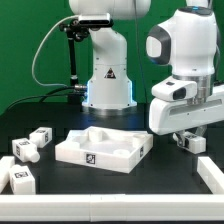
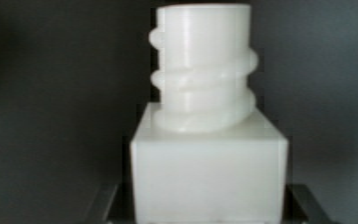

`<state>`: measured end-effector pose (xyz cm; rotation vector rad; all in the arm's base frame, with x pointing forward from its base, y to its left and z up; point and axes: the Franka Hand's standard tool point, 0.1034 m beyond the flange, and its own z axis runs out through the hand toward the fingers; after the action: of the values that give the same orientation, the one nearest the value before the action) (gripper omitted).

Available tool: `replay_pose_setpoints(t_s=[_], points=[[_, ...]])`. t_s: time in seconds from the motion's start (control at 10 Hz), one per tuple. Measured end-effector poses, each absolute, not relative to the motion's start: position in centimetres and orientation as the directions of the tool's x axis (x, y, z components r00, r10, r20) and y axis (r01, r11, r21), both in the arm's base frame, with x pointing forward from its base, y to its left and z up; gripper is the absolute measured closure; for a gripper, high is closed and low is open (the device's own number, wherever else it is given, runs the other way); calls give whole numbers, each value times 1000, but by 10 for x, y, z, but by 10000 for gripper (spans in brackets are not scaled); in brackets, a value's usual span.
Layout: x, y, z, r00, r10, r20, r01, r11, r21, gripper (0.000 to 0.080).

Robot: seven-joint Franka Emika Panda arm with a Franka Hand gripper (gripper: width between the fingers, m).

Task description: Assemble one leg

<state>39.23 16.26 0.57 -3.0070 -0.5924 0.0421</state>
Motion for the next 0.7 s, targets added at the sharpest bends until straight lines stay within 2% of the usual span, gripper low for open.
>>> replay_pose_setpoints(t_s=[0.3,0.4,0.5,0.6,0.7], points=[[392,163,6,924,381,-12,379,-922,-80,537],[392,163,6,924,381,-13,379,-922,-80,471],[392,157,8,918,395,-39,391,-917,-78,270],[399,137,29,922,378,-87,373,-925,-71,270],[406,126,48,936,340,-90,335,-940,-67,188]])
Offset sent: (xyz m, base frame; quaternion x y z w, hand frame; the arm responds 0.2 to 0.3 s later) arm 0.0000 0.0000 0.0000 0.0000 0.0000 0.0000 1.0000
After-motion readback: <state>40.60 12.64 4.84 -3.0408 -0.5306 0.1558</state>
